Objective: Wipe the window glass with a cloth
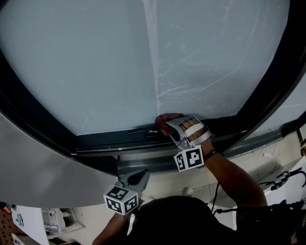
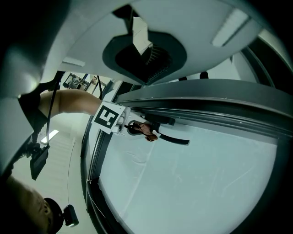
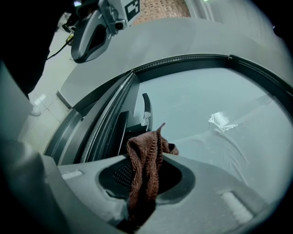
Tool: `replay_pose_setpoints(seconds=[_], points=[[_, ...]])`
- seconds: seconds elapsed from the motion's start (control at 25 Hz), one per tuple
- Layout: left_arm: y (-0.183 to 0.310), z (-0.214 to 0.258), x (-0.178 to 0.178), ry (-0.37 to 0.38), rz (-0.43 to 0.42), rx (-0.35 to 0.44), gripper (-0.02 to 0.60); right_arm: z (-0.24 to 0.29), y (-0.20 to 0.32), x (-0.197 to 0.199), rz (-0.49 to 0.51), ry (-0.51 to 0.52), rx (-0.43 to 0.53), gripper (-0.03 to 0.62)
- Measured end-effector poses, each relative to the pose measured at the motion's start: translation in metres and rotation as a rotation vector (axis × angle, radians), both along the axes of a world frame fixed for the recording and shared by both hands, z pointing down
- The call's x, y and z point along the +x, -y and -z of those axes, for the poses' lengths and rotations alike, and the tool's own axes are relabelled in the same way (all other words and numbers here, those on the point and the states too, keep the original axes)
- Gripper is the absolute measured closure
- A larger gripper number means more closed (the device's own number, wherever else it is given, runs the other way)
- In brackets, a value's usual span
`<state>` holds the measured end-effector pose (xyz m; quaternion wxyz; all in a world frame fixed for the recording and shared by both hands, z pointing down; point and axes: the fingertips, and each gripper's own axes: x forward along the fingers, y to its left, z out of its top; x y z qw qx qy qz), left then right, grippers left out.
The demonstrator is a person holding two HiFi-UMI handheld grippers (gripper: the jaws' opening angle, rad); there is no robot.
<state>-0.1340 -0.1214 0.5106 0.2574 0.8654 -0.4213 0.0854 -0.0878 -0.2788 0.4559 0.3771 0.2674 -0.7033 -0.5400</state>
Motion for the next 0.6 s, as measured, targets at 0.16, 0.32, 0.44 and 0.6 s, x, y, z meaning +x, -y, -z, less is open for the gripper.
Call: replay_pose_setpoints(seconds=[0.16,0.32,0.44,0.6], points=[[-0.001,0.001,-0.003,-0.006,0.007,0.006,0.565,0.000,0.000,0.001,-0.007,-0.006,0.006,0.523],[-0.004,0.002,-0.009,-0.016,0.012,0.011,0.565,-0.001,0.000,0.000,-0.014,-0.010,0.005,0.523],[-0.008,0.003,-0.013,-0.020,0.005,0.012,0.565,-0.003,-0.001,0.001,-0.019,-0.040,-0.021,0.521],[-0.012,0.005,-0.022,-0.008,-0.012,0.026,0.565,0.002,-0.007,0.004,-0.054,-0.078,-0.045,0.519]])
